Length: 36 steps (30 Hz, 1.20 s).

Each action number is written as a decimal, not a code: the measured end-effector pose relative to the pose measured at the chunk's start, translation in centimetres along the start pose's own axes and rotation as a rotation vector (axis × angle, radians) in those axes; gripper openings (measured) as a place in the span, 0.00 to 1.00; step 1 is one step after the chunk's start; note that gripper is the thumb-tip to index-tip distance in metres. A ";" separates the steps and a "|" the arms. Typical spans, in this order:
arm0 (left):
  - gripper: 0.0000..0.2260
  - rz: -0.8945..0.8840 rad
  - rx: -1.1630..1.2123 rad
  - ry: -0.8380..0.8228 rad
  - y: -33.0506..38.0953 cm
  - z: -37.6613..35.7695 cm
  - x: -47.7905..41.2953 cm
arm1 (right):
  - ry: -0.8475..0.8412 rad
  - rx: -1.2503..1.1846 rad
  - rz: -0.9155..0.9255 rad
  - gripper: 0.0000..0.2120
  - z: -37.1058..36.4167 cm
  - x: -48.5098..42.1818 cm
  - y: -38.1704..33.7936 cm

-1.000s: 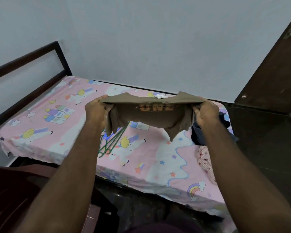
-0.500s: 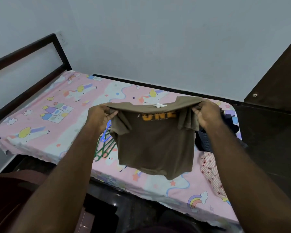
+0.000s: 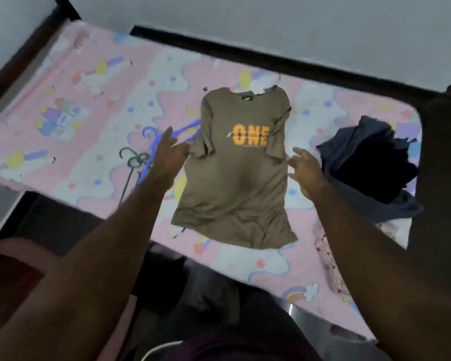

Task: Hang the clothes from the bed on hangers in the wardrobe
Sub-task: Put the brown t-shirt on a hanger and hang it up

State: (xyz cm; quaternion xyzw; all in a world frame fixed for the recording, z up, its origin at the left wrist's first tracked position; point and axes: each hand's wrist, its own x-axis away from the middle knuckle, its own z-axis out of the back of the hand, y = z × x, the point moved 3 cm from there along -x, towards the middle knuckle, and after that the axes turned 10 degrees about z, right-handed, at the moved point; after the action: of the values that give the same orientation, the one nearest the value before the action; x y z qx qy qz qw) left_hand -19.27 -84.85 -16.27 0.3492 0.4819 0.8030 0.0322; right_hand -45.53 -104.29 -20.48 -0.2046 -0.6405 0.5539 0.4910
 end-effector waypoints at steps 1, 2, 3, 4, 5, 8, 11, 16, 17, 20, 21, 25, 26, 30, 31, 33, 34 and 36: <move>0.26 0.073 -0.040 0.011 -3.4 -0.4 -0.1 | -0.006 0.049 -0.095 0.15 0.2 -0.1 3.9; 0.24 0.140 -0.087 0.028 -6.4 -0.6 0.0 | -0.018 0.104 -0.169 0.14 0.5 0.1 7.3; 0.22 0.214 -0.145 0.037 -9.3 -0.5 0.3 | -0.038 0.177 -0.226 0.12 0.8 0.3 10.8; 0.22 0.286 -0.219 0.040 -12.2 -0.4 0.3 | -0.068 0.248 -0.281 0.12 1.1 0.6 14.4; 0.21 0.337 -0.298 0.032 -14.5 0.0 -0.2 | -0.088 0.301 -0.318 0.12 1.1 0.8 16.9; 0.22 0.480 -0.544 -0.074 -20.2 0.9 -0.9 | -0.134 0.503 -0.384 0.15 0.5 2.4 20.2; 0.28 0.491 -0.663 -0.037 -24.2 1.6 -2.8 | -0.142 0.686 -0.369 0.18 0.5 2.2 22.9; 0.31 0.443 -0.726 0.085 -28.1 1.5 -7.3 | -0.004 0.787 -0.285 0.22 0.2 1.9 27.2; 0.30 0.448 -0.724 0.093 -28.7 1.5 -8.0 | 0.013 0.809 -0.282 0.22 0.1 1.6 27.6; 0.21 0.433 -0.768 0.089 -30.1 1.3 -9.5 | 0.021 0.871 -0.292 0.15 0.2 0.8 28.6; 0.15 0.430 -0.762 0.083 -30.5 1.2 -9.5 | 0.011 0.894 -0.300 0.12 0.2 0.7 29.0; 0.09 0.259 -0.563 0.107 -29.2 0.0 -9.4 | 0.095 0.801 -0.251 0.09 0.2 0.6 28.4; 0.12 0.212 -0.427 0.095 -28.0 -0.4 -9.3 | 0.140 0.727 -0.235 0.10 0.1 0.6 27.9; 0.10 0.117 -0.026 -0.002 -21.8 -0.7 -11.5 | 0.331 0.315 -0.152 0.06 -0.1 -1.1 23.6; 0.08 0.109 0.051 0.019 -20.5 -0.2 -12.8 | 0.365 0.247 -0.127 0.03 0.1 -1.8 22.4; 0.07 0.176 0.191 0.028 -19.5 1.2 -15.7 | 0.416 0.138 -0.125 0.02 1.0 -2.8 21.2; 0.12 0.205 0.233 0.008 -19.2 1.8 -16.7 | 0.417 0.145 -0.145 0.03 1.6 -3.0 21.1; 0.19 0.197 0.061 0.026 -19.7 2.6 -17.5 | 0.350 0.242 -0.215 0.04 2.8 -3.0 22.0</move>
State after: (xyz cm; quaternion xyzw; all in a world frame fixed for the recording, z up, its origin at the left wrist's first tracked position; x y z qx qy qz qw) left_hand -10.14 -79.12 -40.50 0.3853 0.4699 0.7916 -0.0641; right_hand -52.86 -101.46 -41.44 -0.1678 -0.4924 0.5274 0.6718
